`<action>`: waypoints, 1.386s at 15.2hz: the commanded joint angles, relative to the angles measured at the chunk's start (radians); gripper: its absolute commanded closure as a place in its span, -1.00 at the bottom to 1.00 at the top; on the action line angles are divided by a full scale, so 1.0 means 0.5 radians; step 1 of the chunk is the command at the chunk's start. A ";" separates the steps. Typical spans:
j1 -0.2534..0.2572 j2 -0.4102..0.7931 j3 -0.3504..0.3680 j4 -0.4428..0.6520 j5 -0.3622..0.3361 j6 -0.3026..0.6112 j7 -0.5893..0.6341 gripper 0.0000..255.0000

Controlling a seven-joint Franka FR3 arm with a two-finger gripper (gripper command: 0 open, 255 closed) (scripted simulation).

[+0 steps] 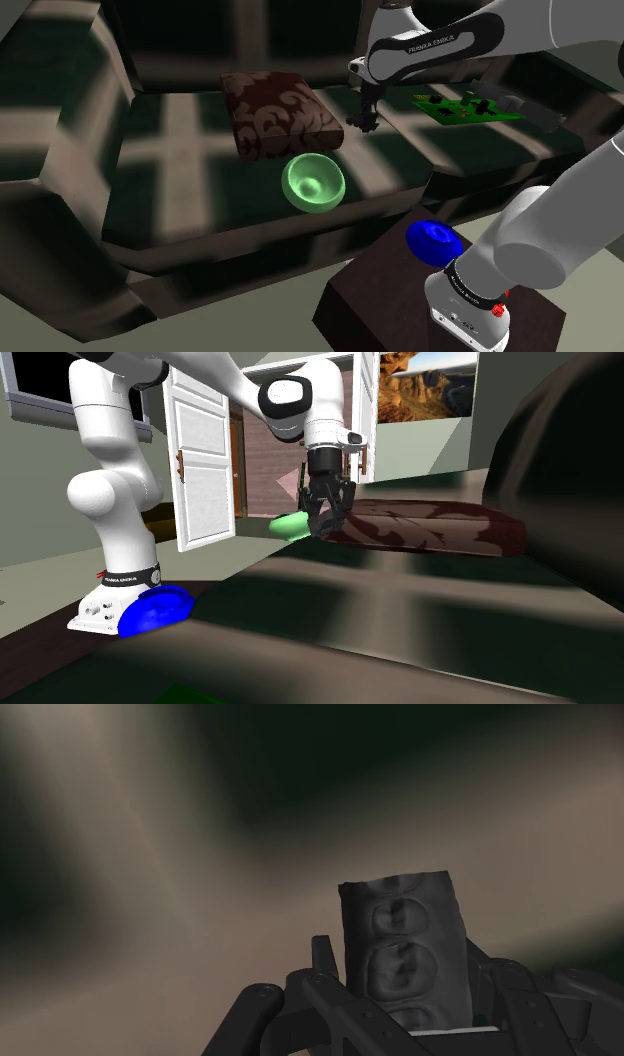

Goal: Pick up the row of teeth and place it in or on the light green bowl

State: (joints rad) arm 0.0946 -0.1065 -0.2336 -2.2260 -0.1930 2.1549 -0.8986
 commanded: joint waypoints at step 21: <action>0.070 -0.217 0.114 0.277 0.012 -0.514 0.098 1.00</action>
State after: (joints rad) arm 0.1210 -0.2001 -0.1908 -2.0734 -0.1862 1.9021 -0.8735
